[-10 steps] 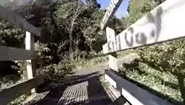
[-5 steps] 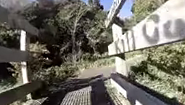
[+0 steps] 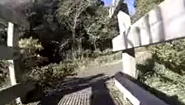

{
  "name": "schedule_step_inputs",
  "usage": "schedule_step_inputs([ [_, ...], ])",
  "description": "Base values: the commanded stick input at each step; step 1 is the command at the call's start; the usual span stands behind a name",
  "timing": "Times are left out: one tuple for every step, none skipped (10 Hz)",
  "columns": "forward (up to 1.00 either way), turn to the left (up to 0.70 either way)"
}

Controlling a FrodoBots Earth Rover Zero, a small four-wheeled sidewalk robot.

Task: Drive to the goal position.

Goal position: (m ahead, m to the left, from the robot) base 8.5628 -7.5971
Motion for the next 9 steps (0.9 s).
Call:
schedule_step_inputs([
  [0.5, 0.0],
  [0.5, 0.0],
  [0.25, 0.0],
  [0.0, 0.0],
  [0.0, 0.0],
  [0.0, 0.0],
  [0.0, 0.0],
  [0.0, 0.0],
  [0.0, 0.0],
])
